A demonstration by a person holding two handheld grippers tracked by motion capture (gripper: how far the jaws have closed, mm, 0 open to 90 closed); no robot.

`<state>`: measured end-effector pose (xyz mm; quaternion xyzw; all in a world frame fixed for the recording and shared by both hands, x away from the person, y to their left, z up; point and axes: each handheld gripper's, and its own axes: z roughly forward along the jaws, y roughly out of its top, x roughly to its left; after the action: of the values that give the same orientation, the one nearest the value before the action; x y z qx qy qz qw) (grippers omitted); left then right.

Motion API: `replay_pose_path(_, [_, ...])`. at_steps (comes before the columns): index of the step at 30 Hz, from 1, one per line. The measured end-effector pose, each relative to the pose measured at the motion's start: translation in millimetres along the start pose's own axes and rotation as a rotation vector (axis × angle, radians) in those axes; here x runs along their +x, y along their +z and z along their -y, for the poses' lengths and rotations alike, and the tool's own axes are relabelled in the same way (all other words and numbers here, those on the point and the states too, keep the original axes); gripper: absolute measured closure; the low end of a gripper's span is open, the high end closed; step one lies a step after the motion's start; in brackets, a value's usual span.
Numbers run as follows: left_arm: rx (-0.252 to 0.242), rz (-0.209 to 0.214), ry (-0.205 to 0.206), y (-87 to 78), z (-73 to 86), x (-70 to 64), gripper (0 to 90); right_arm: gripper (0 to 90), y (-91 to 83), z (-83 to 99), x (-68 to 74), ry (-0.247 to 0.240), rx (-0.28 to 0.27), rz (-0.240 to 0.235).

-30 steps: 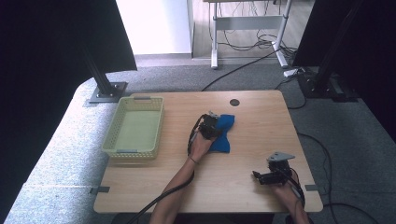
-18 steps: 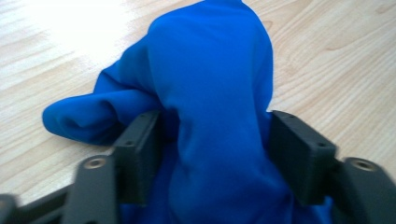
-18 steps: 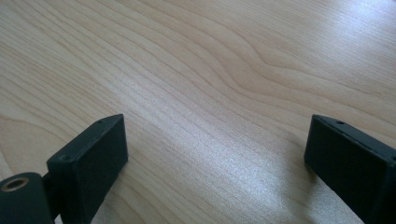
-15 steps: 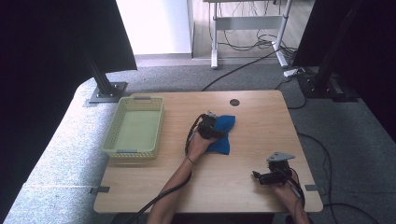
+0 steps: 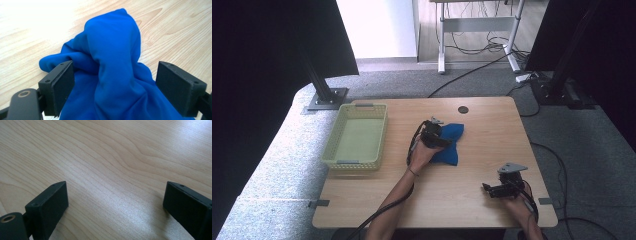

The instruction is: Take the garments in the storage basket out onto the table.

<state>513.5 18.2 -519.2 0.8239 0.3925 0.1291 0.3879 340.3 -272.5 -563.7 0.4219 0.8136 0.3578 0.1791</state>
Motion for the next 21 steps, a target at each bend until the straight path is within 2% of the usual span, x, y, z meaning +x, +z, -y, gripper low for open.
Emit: replay_pose_path(21, [-0.066,0.016,0.033,-35.7,-7.8,-8.0,12.5,5.7,0.1,0.0,-0.1,-0.001,-0.001,0.0])
